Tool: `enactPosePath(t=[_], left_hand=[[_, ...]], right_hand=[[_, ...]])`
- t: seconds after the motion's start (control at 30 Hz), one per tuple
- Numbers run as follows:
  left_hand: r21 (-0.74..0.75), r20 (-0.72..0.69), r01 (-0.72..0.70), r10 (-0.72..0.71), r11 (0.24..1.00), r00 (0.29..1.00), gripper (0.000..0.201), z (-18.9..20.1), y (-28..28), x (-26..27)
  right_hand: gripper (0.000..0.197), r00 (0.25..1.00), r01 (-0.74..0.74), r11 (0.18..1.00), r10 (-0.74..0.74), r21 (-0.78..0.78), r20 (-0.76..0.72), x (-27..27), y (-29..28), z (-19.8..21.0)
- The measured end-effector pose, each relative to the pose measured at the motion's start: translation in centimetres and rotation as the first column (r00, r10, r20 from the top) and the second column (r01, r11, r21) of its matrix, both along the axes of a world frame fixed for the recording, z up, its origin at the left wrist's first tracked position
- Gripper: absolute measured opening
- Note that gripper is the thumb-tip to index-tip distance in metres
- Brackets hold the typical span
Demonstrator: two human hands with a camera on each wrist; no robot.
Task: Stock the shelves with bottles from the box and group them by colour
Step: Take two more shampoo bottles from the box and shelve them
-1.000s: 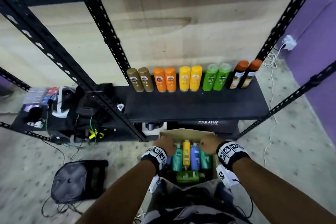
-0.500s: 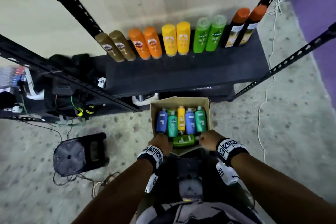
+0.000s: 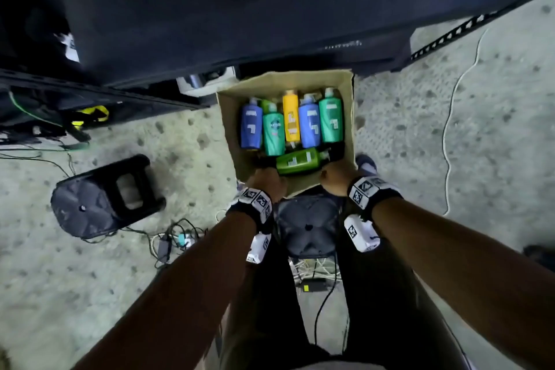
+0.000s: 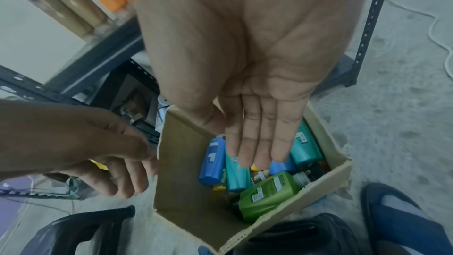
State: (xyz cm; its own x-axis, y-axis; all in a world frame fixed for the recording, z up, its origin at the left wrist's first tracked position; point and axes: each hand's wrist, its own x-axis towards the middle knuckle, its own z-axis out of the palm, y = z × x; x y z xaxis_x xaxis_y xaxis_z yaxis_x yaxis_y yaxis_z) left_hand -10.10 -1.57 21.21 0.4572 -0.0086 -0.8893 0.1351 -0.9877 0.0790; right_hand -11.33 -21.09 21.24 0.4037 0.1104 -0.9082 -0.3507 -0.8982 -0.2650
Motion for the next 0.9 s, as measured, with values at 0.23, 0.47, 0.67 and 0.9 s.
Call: enactPosePath(t=[0.23,0.47,0.67,0.9], left_hand=[[-0.038,-0.037,0.037,-0.038,0.999,0.999,0.046,-10.9,-0.5,1.4],[-0.088,-0.066,0.168,-0.174,0.982,0.983,0.041,-21.3,-0.8,4.0],[-0.133,-0.062,0.282,-0.292,0.95,0.954,0.047,-29.7,-2.0,5.3],[-0.277,-0.204,0.316,-0.376,0.908,0.904,0.094,-37.6,-3.4,4.6]], right_hand=[[0.036,0.989,0.147,0.989,-0.147,-0.008,0.011,2.8,-0.3,-9.6],[0.041,0.987,0.162,0.985,-0.163,-0.061,-0.007,5.8,-1.1,-17.7],[0.043,0.984,0.179,0.966,-0.171,-0.187,0.058,7.5,-1.4,-24.2],[0.045,0.974,0.222,0.937,-0.204,-0.271,0.095,7.7,-1.7,-29.3]])
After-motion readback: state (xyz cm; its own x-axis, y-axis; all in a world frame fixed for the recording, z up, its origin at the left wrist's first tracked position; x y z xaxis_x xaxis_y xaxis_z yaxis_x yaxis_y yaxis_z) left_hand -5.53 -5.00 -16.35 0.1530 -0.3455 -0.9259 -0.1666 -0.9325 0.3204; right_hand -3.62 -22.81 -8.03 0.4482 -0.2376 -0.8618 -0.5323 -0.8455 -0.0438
